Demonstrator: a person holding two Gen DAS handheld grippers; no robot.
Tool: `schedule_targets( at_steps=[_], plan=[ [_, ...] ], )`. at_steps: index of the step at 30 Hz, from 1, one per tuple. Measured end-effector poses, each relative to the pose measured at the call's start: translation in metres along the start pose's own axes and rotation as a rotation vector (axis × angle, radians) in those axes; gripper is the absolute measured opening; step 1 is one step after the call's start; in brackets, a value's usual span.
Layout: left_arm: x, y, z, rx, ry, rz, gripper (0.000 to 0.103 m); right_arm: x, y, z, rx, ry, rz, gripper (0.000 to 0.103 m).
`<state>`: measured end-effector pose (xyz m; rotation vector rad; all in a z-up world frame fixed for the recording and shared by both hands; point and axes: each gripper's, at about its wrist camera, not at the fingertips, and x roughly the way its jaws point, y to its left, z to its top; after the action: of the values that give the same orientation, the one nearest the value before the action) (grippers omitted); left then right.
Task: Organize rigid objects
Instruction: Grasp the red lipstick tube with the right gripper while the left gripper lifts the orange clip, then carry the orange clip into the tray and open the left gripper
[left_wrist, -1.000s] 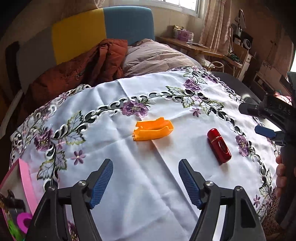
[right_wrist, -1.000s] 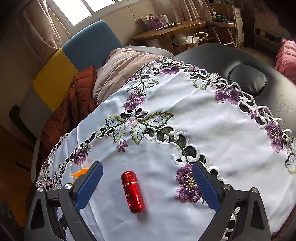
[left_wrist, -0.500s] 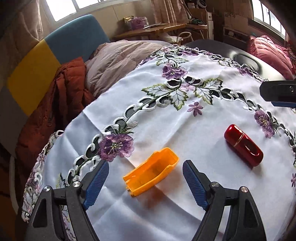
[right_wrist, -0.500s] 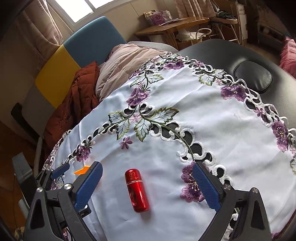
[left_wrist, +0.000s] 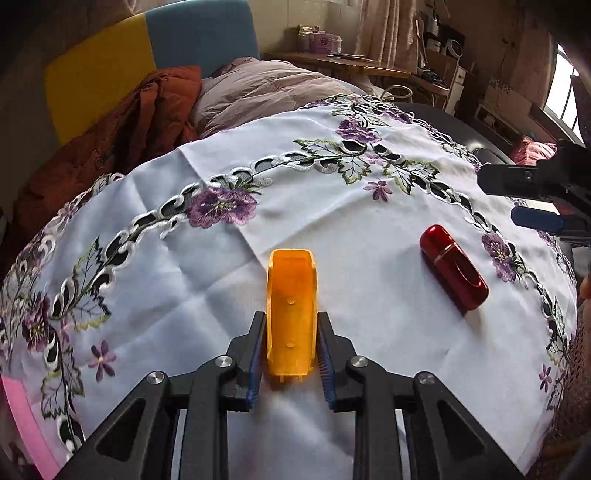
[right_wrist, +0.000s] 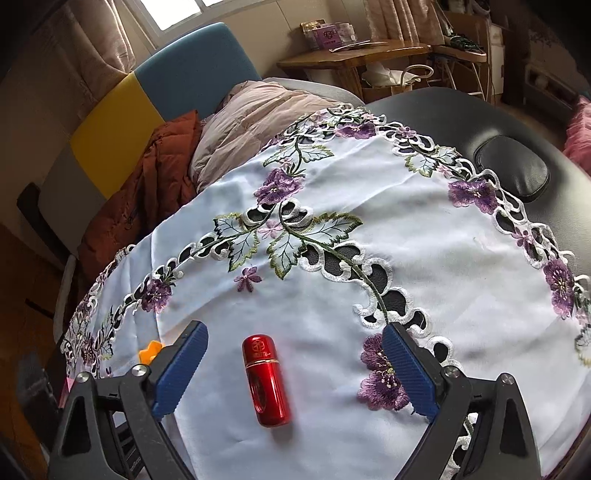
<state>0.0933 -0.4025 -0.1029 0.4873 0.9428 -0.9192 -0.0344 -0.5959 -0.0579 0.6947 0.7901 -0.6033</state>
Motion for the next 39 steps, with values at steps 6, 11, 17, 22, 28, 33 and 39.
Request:
schedule_targets(
  at_steps=[6, 11, 17, 22, 28, 33, 39],
  plan=[
    [-0.026, 0.013, -0.035, -0.154, 0.0, 0.021, 0.025, 0.016, 0.021, -0.009, -0.136, 0.049, -0.022, 0.084],
    [-0.056, 0.009, -0.058, -0.185, -0.045, 0.054, 0.025, 0.029, 0.034, -0.019, -0.239, 0.085, -0.06, 0.081],
    [-0.082, 0.005, -0.077, -0.224, -0.083, 0.067, 0.025, 0.049, 0.051, -0.04, -0.413, 0.168, -0.129, 0.027],
    [-0.1, 0.006, -0.093, -0.266, -0.104, 0.086, 0.025, 0.049, 0.058, -0.048, -0.455, 0.191, -0.087, 0.027],
    [-0.122, 0.007, -0.105, -0.281, -0.13, 0.121, 0.025, 0.051, 0.054, -0.048, -0.436, 0.195, -0.071, 0.028],
    [-0.136, 0.009, -0.111, -0.307, -0.155, 0.131, 0.025, 0.049, 0.059, -0.052, -0.475, 0.181, -0.091, 0.028],
    [-0.147, 0.008, -0.116, -0.317, -0.172, 0.135, 0.025, 0.05, 0.062, -0.055, -0.522, 0.168, -0.107, 0.028]
  ],
)
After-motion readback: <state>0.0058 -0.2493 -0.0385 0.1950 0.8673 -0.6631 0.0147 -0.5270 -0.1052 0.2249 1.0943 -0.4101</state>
